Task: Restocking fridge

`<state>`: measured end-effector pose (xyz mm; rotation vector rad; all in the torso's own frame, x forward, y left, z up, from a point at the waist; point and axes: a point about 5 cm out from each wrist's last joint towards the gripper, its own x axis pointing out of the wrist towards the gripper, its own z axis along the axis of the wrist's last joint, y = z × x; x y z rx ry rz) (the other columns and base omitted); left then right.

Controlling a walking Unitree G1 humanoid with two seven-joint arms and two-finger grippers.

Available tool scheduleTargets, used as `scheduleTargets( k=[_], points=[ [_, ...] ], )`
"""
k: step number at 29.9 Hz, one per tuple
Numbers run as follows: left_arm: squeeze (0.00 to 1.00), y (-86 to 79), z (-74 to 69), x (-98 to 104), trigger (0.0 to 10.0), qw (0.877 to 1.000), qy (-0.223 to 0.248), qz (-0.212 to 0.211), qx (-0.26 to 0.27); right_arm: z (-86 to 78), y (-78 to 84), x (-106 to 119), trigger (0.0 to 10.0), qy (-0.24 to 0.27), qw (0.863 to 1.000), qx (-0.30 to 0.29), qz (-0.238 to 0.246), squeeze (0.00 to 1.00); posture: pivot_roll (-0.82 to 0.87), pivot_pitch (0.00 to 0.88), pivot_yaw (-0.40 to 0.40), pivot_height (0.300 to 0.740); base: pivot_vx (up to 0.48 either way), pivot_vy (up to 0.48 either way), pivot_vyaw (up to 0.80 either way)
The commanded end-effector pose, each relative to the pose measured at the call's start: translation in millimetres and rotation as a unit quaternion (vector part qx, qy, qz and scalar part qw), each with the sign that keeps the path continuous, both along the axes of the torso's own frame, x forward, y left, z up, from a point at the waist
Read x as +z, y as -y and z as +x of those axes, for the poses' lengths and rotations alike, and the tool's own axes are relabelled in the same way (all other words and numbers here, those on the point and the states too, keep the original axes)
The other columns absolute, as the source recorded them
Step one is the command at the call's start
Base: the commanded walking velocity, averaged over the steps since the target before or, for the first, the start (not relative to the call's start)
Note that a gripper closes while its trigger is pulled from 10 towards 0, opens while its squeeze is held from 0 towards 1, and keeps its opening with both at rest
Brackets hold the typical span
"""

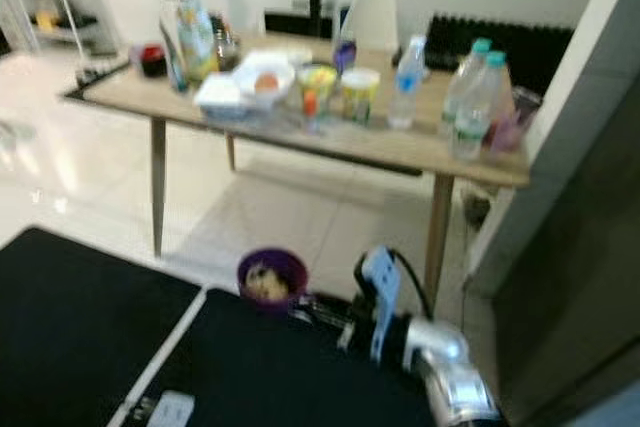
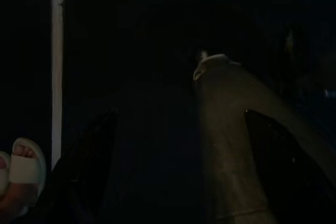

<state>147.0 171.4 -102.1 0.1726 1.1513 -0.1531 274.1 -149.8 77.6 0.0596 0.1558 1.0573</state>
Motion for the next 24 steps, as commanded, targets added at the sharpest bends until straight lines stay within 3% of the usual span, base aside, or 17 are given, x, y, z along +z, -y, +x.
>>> scheduleTargets(
  k=[1,11,24],
  points=[
    [0.0,-1.5,-14.6,-5.2,10.0,1.0,-0.031,0.002,-0.003,0.3,-4.0,-0.3,10.0,0.005,1.0,0.003,0.002,0.0,-0.06,0.0,-0.011,0.74,-0.274,0.0,0.0],
    [0.0,-1.0,-17.0,-6.0,10.0,0.999,-0.036,0.002,-0.002,0.5,-4.1,-2.4,10.0,0.004,1.0,0.001,-0.007,0.0,-0.06,0.0,-0.012,0.74,-0.055,0.0,0.0],
    [0.0,1.3,-17.1,-6.2,10.0,0.999,-0.036,-0.003,0.0,3.3,-3.7,-2.6,10.0,0.004,1.0,-0.006,-0.016,0.0,-0.06,0.0,-0.019,0.74,0.0,0.0,-0.8]
  ],
)
